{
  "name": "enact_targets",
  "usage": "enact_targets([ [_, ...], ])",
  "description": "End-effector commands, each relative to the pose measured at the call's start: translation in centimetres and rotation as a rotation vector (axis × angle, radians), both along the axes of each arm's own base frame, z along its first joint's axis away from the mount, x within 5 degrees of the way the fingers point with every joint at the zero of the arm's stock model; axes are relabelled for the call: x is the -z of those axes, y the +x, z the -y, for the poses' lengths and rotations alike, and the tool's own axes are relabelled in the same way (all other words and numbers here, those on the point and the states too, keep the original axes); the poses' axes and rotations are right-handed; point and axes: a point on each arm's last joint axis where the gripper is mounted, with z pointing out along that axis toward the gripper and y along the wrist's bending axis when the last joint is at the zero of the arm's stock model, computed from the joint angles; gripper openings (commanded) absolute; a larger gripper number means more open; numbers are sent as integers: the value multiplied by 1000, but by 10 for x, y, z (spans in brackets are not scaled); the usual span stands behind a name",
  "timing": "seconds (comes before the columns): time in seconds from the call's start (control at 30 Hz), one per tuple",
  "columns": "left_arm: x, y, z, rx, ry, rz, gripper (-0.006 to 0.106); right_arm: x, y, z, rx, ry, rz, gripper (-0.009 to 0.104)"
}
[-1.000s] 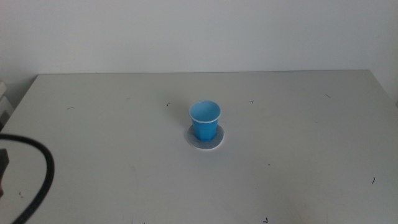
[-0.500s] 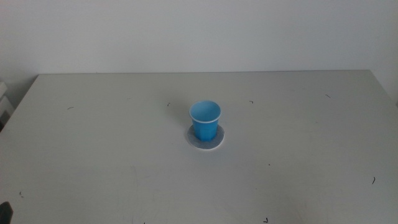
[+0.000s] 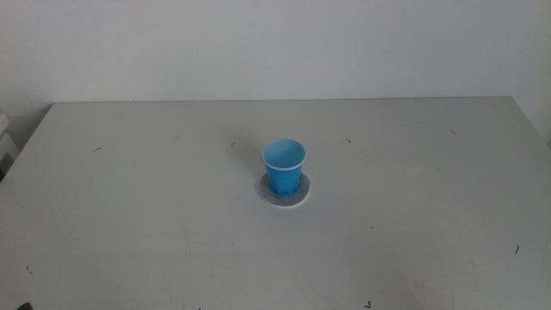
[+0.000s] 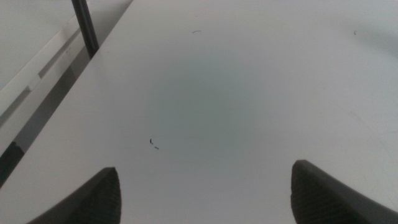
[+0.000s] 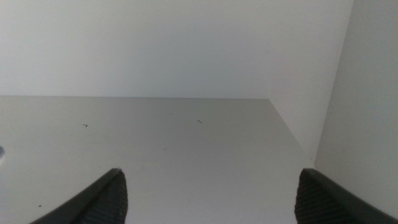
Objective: Place an empty cup on a cup mat.
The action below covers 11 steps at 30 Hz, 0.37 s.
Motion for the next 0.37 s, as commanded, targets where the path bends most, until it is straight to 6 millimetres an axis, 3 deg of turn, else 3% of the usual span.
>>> enact_targets([
  [0.0, -11, 1, 1, 7, -14, 99, 105, -12, -2, 0, -4, -23, 108, 94],
  [0.33, -6, 3, 2, 14, -9, 121, 105, -12, -2, 0, -4, -23, 108, 94],
])
